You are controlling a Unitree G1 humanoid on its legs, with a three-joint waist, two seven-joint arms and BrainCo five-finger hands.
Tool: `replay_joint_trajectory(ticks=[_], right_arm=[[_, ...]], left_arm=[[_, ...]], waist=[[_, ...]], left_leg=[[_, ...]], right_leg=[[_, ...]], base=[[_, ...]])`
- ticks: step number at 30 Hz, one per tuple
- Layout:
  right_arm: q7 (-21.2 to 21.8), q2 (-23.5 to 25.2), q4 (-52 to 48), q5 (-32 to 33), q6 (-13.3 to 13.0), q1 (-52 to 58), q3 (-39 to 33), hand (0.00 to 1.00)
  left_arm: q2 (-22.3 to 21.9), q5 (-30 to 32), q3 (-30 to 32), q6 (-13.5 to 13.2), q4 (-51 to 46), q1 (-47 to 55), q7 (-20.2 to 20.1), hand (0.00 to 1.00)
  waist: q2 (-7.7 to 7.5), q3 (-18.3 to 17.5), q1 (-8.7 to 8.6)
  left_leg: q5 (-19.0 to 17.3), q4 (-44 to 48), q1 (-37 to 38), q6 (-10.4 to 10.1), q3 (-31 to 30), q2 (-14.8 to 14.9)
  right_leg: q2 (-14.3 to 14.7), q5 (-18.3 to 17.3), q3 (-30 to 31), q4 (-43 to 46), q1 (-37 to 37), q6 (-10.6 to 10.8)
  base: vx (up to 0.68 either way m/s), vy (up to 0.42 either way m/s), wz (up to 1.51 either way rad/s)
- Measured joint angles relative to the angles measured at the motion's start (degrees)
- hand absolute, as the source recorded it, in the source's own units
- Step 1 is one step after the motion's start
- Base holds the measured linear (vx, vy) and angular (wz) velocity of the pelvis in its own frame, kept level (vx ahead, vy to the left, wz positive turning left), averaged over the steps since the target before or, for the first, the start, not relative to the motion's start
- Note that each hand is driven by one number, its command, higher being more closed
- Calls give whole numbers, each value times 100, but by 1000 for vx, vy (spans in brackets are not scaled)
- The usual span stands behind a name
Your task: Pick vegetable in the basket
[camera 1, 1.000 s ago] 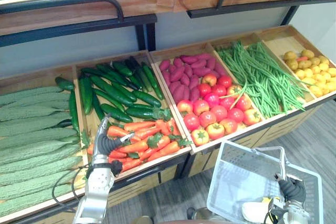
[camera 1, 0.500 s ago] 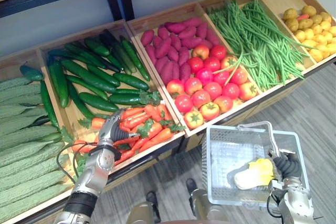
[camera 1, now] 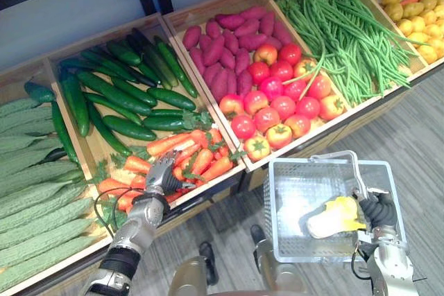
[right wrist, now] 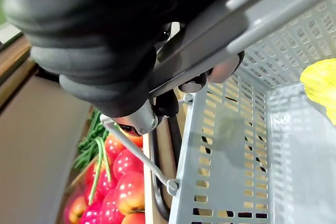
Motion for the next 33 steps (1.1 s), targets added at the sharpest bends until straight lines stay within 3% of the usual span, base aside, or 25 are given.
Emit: replay_joint_trajectory(ticks=[5, 15, 22, 28, 33], right_arm=[[27, -25, -1, 3, -75, -87, 162, 100], [13, -24, -165, 140, -75, -72, 117, 100], [41, 15, -232, 163, -75, -30, 83, 100], [81, 164, -451, 158, -56, 122, 5, 100], [80, 313, -470, 158, -54, 201, -77, 100]], left_arm=[[48, 87, 53, 184, 201, -400, 18, 100], [80, -131, 233, 212, 319, -633, 16, 100], [151, -186, 272, 212, 149, -527, -38, 100], [192, -449, 779, 364, -1153, 8, 54, 100], [180, -874, 1332, 437, -2556, 336, 638, 100]], waist=[[9, 105, 4], [20, 266, -11], [19, 266, -20], [13, 268, -4], [-9, 257, 11]], left_leg=[[-26, 7, -14, -18, 87, 3], [-72, 167, -90, 105, 121, 26], [-92, 174, -94, 81, 111, 27], [-73, 190, -104, 109, 46, 27], [-94, 236, -100, 78, -57, 12]], right_leg=[[17, 23, 87, -1, -36, 37], [14, 45, 107, -12, -62, 74], [8, 45, 92, -16, -58, 75], [-4, 47, 28, -6, -29, 77], [-36, 46, -91, -10, 78, 76]], base=[[-40, -5, -11], [3, 2, -2], [0, 0, 0], [3, -6, 4], [-24, -5, 13]])
